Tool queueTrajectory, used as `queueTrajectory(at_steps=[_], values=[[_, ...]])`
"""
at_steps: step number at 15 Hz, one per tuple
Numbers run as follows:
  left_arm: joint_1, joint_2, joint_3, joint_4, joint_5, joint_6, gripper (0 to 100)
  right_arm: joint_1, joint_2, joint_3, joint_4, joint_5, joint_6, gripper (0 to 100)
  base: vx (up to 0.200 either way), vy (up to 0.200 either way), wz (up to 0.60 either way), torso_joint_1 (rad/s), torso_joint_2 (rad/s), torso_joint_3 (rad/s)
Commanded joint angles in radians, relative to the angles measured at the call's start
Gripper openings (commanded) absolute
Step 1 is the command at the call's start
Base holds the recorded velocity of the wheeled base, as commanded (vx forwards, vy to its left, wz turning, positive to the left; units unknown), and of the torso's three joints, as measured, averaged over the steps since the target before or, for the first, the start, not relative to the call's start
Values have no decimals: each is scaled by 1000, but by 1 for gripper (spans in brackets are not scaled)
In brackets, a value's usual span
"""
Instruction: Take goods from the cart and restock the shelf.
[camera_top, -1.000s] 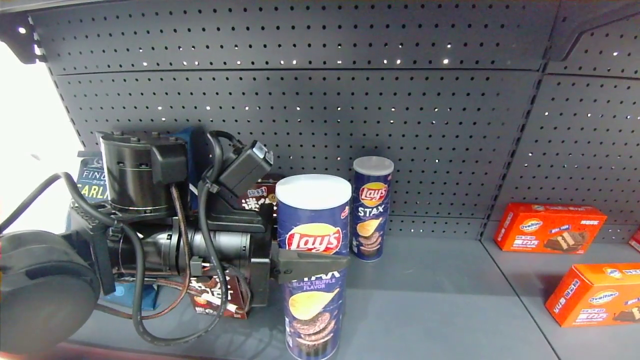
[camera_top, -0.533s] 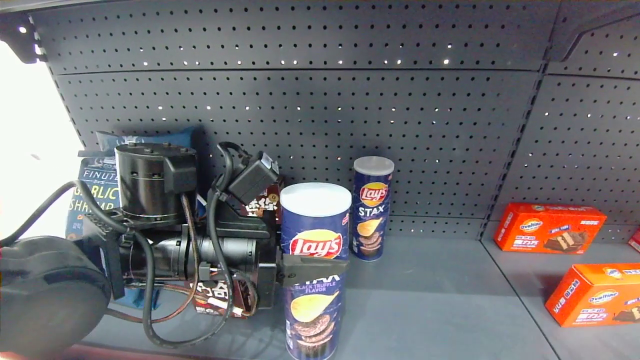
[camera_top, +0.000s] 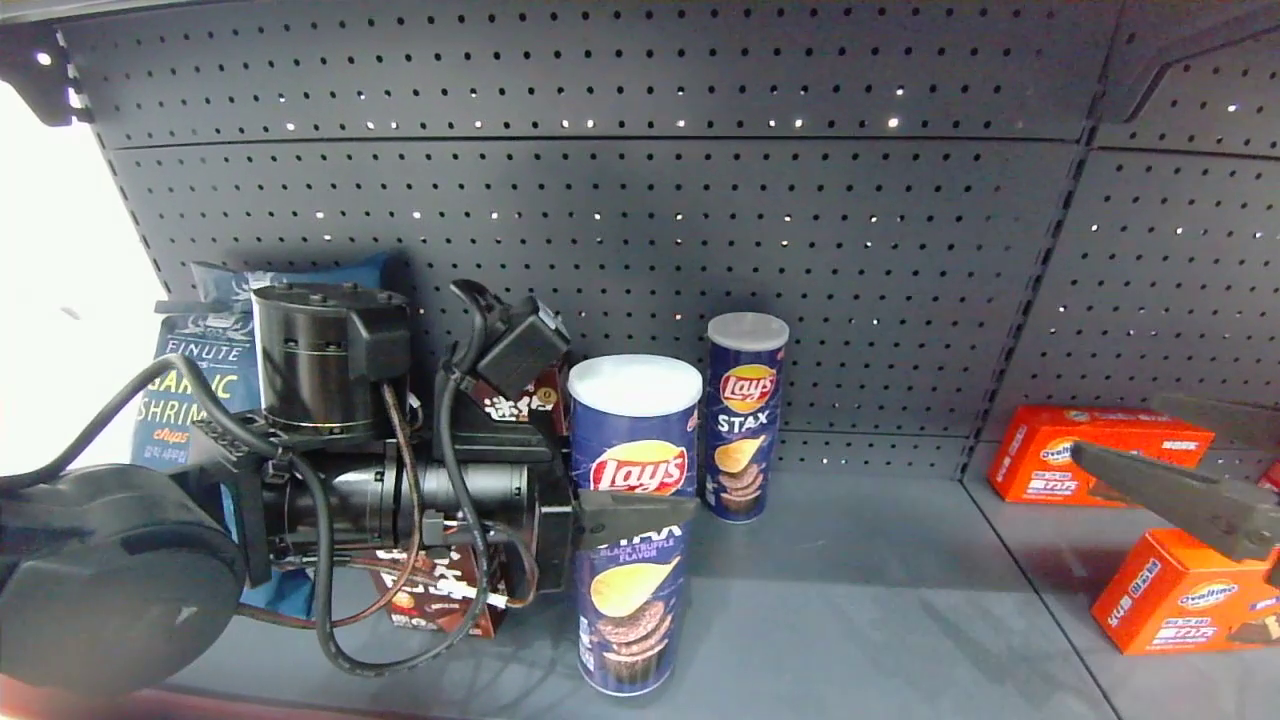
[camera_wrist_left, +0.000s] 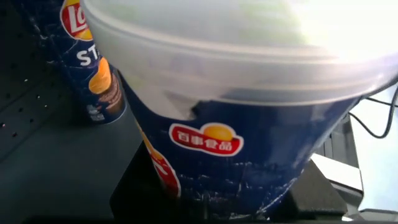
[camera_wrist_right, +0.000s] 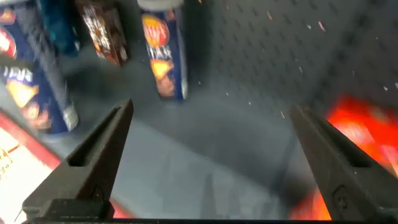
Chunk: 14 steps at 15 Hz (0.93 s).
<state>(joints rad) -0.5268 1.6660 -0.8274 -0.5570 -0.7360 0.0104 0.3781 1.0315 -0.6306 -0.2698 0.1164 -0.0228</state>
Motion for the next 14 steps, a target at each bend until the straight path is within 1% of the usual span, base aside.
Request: queueTrajectory(at_steps=[1,2,3,6,8,10,11,14], values=[[-2,-6,4,-1,35,2,0,19,194,-27,-94,5,-25,100,0,0,0,0,0,0],[-7,-5,4,-4,58,3,0,19,220,-31,-109,9,-39,100,0,0,0,0,0,0],[-13,-6,4,-4,110,3,0,18,272,-41,-140,42,-48,100,0,0,0,0,0,0],[-28,-26,7,2,152,3,0,18,352,-69,-169,80,-49,100,0,0,0,0,0,0],[-30,-35,7,5,173,3,0,16,371,-69,-197,101,-49,100,0,0,0,0,0,0],[-30,-43,8,5,182,2,0,19,418,-72,-264,120,-49,100,0,0,0,0,0,0],[-30,-43,8,5,188,2,0,25,458,-80,-318,157,-49,100,0,0,0,0,0,0],[-32,-45,11,5,188,2,0,-4,544,-92,-444,307,-49,100,0,0,0,0,0,0]])
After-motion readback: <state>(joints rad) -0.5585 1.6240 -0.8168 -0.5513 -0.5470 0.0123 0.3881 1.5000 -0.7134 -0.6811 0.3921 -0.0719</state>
